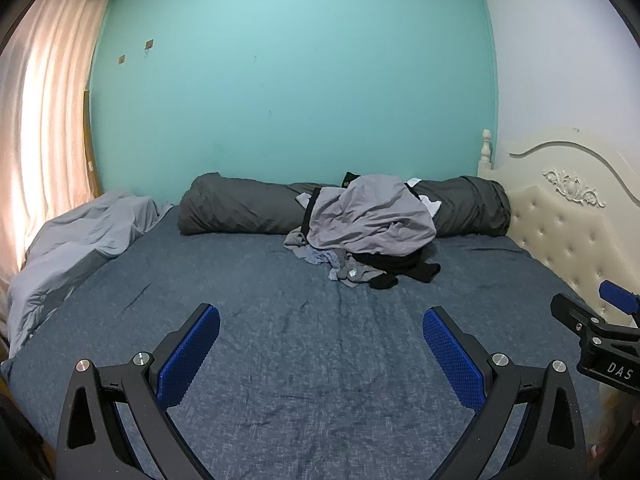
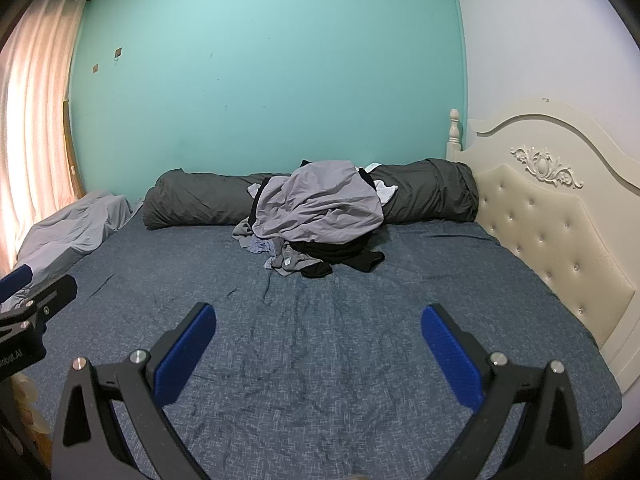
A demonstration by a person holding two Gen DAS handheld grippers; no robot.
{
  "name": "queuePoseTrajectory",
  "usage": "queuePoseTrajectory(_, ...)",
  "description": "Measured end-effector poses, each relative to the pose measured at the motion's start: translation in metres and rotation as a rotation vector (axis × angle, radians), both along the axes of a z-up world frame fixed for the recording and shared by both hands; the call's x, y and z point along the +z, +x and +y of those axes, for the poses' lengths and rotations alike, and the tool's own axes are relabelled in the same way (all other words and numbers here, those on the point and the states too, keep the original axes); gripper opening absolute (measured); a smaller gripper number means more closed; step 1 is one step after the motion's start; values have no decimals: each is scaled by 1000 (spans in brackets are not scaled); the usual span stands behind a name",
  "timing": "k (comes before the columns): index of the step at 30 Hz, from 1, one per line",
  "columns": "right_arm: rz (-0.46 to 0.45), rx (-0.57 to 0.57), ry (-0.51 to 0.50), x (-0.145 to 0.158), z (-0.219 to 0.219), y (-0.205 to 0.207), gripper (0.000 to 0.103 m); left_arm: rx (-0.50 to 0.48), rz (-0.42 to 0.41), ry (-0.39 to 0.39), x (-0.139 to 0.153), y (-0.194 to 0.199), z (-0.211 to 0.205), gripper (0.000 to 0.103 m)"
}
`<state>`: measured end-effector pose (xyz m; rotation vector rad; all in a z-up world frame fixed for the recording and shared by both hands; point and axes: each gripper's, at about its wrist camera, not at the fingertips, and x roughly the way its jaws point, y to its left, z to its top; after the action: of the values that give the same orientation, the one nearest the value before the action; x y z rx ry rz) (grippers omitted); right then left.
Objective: Fold clothes
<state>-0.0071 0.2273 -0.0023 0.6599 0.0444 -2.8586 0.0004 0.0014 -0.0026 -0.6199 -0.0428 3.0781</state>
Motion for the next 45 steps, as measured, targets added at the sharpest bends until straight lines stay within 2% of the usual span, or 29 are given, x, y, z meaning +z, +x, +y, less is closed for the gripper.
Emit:
queuePoseTrajectory(13,8,3,-5,-5,1,1,103,-4,-3,-9,-10,1,3,103)
queuePoseTrajectory(45,-5,10,-6,-1,-1,0,103,3,-12,-2,-5,0,1,103)
